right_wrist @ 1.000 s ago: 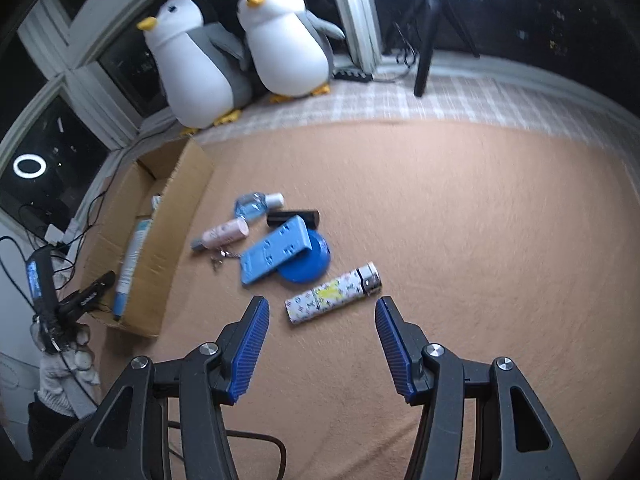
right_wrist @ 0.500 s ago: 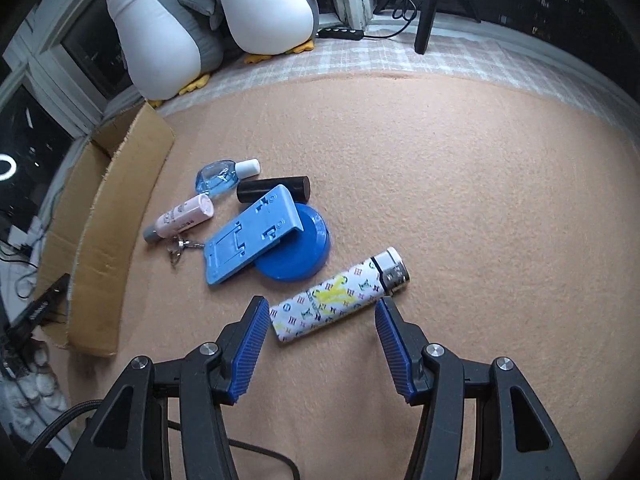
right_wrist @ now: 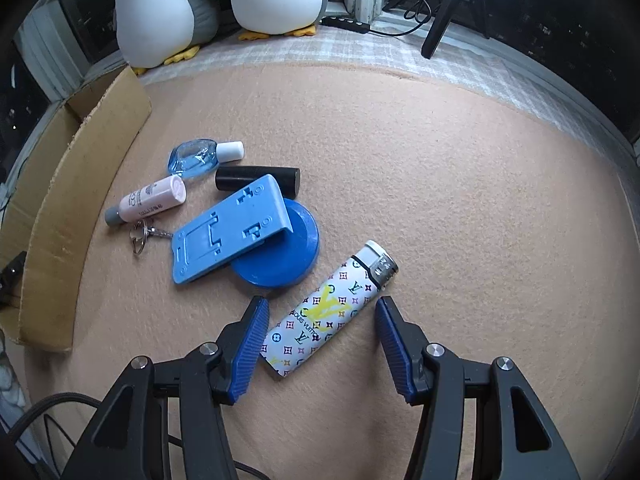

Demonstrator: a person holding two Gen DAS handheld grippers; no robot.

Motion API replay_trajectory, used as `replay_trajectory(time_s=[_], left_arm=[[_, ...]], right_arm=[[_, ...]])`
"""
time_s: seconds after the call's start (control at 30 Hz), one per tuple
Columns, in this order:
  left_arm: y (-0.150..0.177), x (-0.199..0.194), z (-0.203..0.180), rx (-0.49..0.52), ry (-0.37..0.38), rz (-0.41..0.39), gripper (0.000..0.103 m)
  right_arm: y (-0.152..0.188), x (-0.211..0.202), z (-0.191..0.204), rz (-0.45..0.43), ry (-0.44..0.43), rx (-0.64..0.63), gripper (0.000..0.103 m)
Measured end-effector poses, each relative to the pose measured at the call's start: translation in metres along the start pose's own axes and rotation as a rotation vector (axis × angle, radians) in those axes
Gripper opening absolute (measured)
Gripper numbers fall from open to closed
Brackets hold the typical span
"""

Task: Organize rigid objects
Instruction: 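Move the right gripper to the patterned lighter and grasp it, then carry the patterned lighter over the box and open the right gripper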

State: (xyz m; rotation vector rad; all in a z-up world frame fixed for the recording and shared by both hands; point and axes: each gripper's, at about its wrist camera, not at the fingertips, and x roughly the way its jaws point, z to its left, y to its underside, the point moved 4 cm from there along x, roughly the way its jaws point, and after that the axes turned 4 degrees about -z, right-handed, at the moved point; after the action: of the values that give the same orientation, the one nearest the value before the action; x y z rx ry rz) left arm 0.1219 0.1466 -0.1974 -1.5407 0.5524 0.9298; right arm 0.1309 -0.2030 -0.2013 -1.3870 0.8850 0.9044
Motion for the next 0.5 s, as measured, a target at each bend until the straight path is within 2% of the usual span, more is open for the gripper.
replay_trajectory(time_s=[0.03, 0.1, 0.17, 0.23, 0.5], left_arm=[[0.000, 0.000, 0.000, 0.000, 0.000, 0.000, 0.018], [0.000, 0.000, 0.000, 0.000, 0.000, 0.000, 0.018], [0.000, 0.000, 0.000, 0.000, 0.000, 0.000, 0.018], [0.000, 0.000, 0.000, 0.000, 0.000, 0.000, 0.018], [0.000, 0.000, 0.000, 0.000, 0.000, 0.000, 0.018]], right_arm=[[0.001, -0.001, -0.002, -0.002, -0.004, -0.005, 0.050], [0.003, -0.002, -0.007, -0.005, -0.006, -0.009, 0.042], [0.005, -0.004, -0.013, -0.005, -0.011, -0.008, 0.029], [0.006, -0.005, -0.017, -0.005, -0.026, -0.004, 0.023], [0.007, -0.006, -0.024, -0.031, -0.087, 0.013, 0.021]])
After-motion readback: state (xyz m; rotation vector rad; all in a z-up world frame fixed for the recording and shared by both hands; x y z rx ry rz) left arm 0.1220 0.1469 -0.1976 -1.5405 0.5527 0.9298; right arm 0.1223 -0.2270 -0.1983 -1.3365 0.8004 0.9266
